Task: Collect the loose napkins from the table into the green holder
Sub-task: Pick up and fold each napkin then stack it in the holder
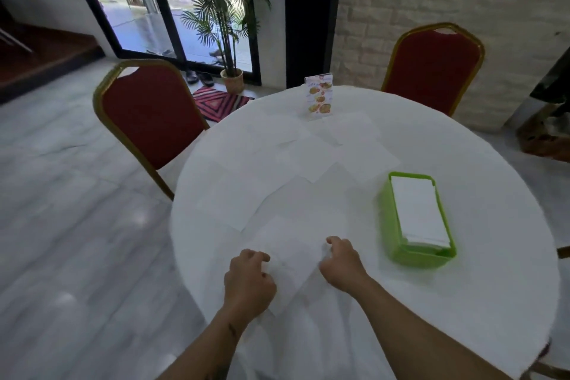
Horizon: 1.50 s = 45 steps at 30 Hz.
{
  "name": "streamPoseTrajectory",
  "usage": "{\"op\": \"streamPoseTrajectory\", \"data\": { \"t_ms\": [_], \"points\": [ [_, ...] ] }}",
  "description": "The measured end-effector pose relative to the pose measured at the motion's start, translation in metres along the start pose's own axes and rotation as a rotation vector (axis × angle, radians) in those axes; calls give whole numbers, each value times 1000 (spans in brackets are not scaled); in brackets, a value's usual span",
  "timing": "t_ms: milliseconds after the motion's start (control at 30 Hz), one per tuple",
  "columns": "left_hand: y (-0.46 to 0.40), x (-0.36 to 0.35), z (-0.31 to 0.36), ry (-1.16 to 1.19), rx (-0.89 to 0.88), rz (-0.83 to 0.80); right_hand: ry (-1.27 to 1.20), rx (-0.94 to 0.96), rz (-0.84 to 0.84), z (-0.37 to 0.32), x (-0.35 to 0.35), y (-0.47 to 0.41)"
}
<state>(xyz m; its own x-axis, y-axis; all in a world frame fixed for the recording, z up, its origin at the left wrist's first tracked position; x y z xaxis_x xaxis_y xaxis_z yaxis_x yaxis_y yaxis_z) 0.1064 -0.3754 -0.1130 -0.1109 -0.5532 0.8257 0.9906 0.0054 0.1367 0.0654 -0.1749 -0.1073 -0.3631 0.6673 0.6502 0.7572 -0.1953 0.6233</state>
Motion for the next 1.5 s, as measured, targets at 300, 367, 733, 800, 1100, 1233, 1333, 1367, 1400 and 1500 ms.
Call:
{"op": "streamPoseTrajectory", "data": {
  "t_ms": [300, 367, 733, 800, 1100, 1233, 1333, 1367, 1400, 1500],
  "points": [
    [14, -2, -14, -191, -64, -280, -648, -220, -151, -8, -15, 2],
    [13, -3, -13, -201, -105, -309, -715, -238, -198, -11, -22, 3],
    [9, 3, -16, -60, -101, -172, -550, -67, 139, -24, -4, 11],
    [7, 4, -11, -3, -86, -122, -497, -30, 223, -21, 7, 11],
    [-3, 2, 9, 227, -50, 9, 257, 236, 62, 0, -4, 29],
    [-3, -1, 11, 232, -48, 39, 323, 132, -82, 9, -6, 35],
    [-2, -6, 12, 133, -135, -40, 164, 65, -65, 12, -4, 31],
    [-2, -9, 13, 73, -191, -98, 111, 41, -43, 12, -3, 28],
    [-2, -12, 15, 10, -244, -162, 48, 16, -20, 10, -2, 26],
    [2, -20, 19, -152, -362, -345, -170, -50, 31, 5, -2, 20]
  ]
}}
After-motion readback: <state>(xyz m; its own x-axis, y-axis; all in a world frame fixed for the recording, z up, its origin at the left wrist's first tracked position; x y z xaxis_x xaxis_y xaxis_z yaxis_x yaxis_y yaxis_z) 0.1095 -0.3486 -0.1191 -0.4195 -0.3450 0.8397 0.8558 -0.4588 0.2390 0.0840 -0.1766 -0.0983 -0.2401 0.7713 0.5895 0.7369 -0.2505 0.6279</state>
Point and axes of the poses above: each hand's wrist, its own y-axis away from the middle knuckle, its own x-axis out of the back of the hand, z = x × y, the point moved 2 cm from there along -y, towards the middle knuckle, and after that the axes turned 12 degrees about -x, right-handed, at the moved point
